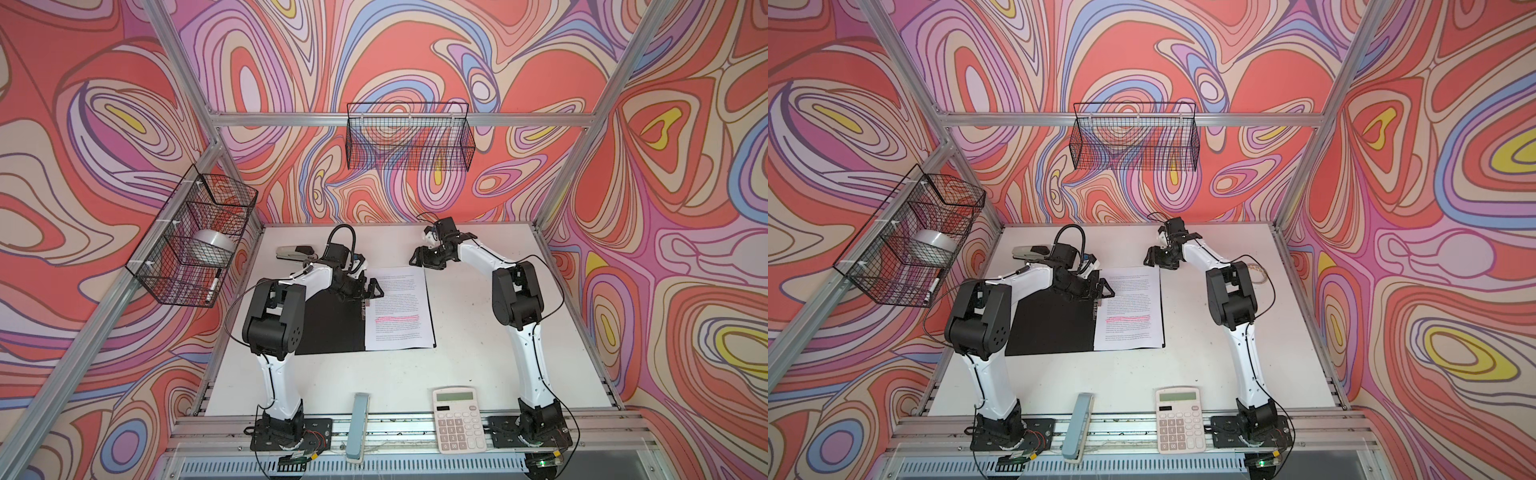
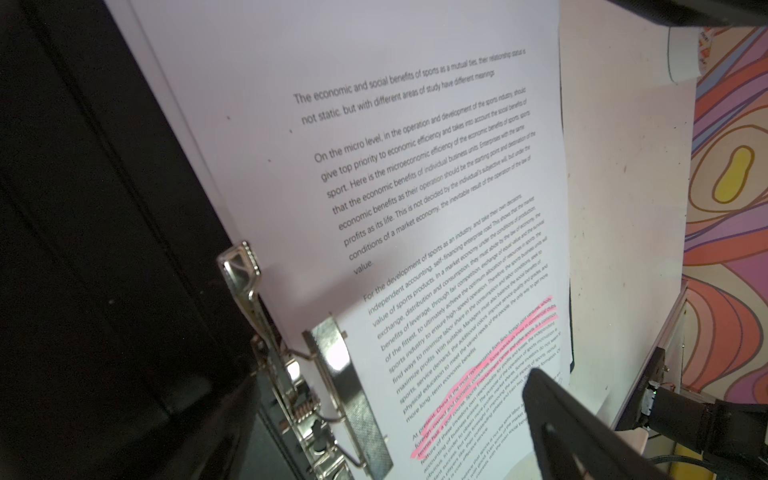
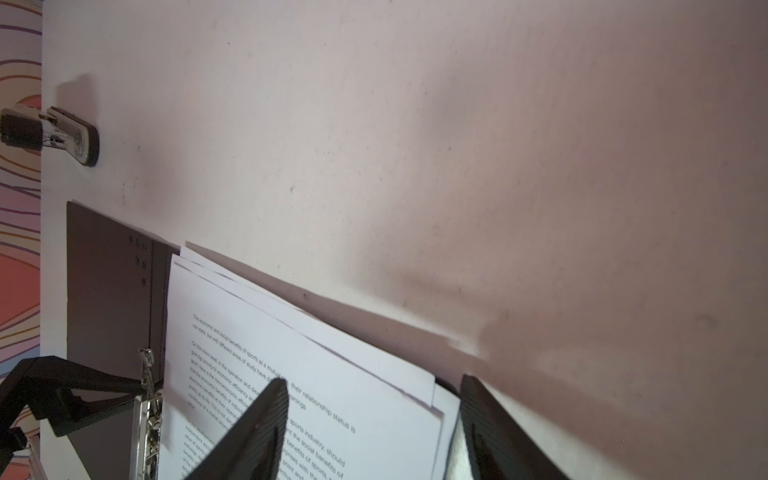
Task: Put the files into the folder
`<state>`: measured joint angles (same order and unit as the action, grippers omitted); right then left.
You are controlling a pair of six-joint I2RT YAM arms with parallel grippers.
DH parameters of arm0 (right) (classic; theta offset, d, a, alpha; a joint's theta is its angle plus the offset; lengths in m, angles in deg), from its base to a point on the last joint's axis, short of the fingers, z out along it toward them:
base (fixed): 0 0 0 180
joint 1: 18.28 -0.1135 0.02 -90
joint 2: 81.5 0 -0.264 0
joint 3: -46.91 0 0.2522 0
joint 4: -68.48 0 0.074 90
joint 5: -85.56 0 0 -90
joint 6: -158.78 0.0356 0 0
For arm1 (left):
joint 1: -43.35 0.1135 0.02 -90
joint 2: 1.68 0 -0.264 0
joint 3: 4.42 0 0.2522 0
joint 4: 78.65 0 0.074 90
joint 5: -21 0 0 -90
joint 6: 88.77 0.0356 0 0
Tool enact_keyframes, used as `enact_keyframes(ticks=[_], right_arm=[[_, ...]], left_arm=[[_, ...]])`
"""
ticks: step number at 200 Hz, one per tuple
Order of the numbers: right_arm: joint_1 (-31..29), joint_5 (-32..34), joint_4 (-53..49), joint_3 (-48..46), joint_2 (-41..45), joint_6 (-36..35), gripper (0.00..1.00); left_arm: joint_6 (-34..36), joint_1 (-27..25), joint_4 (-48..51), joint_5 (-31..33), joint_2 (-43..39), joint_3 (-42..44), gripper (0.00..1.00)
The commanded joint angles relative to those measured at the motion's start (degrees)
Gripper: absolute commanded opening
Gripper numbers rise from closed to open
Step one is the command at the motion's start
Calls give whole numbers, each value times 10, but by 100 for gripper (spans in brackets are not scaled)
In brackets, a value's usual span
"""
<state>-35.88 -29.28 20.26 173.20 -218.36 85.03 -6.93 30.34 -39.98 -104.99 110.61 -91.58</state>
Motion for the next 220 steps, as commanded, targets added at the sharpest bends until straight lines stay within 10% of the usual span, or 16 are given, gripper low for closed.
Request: enact_keyframes(ticks=[1,220], right_arm=[[-10,-15,-12,13,-14,-5,69],[-11,86,31,-52,41,-1,71]], left_arm=[[8,-1,22,-3,26,-3,100],[17,-1,25,6,9,13,100]])
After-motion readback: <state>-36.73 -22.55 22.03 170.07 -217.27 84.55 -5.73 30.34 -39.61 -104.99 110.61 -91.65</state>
